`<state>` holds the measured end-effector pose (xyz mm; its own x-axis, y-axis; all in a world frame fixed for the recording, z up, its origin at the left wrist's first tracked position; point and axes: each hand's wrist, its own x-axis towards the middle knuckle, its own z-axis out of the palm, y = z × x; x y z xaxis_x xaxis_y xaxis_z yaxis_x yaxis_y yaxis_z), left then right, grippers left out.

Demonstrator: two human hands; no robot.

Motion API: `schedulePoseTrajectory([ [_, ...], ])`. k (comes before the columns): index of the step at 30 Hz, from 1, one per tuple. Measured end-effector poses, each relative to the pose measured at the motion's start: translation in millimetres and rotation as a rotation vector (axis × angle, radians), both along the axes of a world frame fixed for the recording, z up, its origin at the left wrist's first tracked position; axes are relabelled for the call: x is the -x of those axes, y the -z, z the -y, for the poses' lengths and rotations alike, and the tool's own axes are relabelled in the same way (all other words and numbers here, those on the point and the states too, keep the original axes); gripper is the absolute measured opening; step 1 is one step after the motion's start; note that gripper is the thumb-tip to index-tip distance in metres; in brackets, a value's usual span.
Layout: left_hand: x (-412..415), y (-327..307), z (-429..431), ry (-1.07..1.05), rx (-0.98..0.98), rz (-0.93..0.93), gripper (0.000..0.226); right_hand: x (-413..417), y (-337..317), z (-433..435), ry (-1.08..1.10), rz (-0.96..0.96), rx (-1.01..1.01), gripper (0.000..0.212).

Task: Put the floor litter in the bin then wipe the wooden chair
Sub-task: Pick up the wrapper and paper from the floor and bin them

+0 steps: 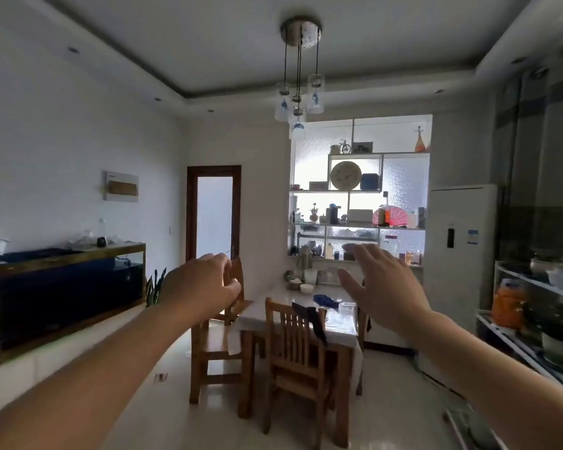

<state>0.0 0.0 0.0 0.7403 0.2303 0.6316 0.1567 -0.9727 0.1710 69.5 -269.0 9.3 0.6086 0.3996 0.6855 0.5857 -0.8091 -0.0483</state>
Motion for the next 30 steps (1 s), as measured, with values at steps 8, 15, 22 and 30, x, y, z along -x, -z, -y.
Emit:
schedulePoseTrajectory([
  [8,-99.4,-9.5,-70.8,-0.059,-0.081,0.057,0.039,-109.4,-2.8,-83.4,0.014,0.093,0.132,0.056],
  [15,-196.8,-28.6,-135.3,-0.105,-0.092,0.063,0.044,-204.4,-21.4,-138.1,-0.021,0.133,0.145,0.055],
  [22,-291.5,-24.6,-161.6,-0.120,-0.108,0.045,0.043,-310.5,-10.8,-172.5,-0.021,0.095,0.156,0.057],
  [30,-409.4,-20.5,-187.0,-0.210,-0.174,0.033,0.040,-455.3,-21.6,-217.8,-0.130,0.110,0.147,0.057],
])
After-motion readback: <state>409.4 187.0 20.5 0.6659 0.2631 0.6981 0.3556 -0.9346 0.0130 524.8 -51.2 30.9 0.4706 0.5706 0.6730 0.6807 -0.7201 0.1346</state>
